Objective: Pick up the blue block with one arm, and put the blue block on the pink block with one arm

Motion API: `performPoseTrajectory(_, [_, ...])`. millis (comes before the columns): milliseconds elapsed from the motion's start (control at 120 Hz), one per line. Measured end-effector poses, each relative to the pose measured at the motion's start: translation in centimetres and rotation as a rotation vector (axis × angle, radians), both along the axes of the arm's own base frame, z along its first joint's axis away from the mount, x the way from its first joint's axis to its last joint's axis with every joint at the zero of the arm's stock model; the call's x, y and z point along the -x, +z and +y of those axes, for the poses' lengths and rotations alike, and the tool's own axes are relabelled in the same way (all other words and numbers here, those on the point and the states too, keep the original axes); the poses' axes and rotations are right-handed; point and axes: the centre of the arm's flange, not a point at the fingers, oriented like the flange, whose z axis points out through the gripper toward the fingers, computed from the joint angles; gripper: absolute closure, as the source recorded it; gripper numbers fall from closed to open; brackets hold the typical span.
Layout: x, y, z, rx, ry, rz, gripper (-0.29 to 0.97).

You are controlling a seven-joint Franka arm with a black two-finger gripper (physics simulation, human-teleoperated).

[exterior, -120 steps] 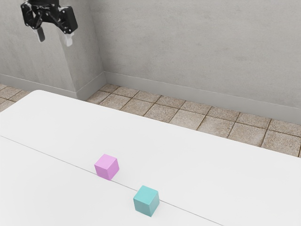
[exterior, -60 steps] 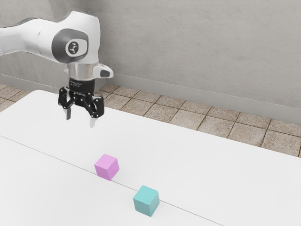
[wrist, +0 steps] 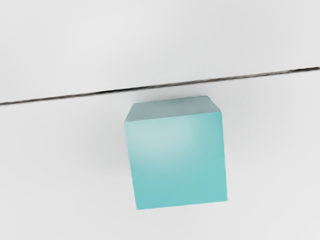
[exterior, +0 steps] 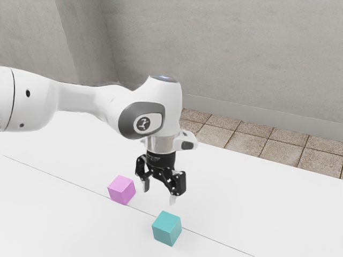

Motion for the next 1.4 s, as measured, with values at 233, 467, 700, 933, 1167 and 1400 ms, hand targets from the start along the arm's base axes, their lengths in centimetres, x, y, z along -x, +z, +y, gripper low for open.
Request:
performPoseTrajectory(233, [1.1, -8.0, 0.7, -0.005, 0.052, 0.031, 0.0])
performPoseTrajectory(467, [0.5, -9.4, -0.2, 0.019, 0.081, -0.018, 0.0])
performPoseTrajectory(700, [1.6, -11.7, -0.2, 0.007, 0.094, -0.007, 0.0])
performPoseTrajectory(933, [1.8, -11.6, -1.3, 0.0, 0.083, -0.037, 0.07])
performPoseTrajectory(1167, [1.4, -12.0, -1.5, 0.0, 0.101, -0.046, 0.23])
performPoseTrajectory(1400, [1.0, -11.1, -1.4, -0.01, 0.1, -0.076, 0.29])
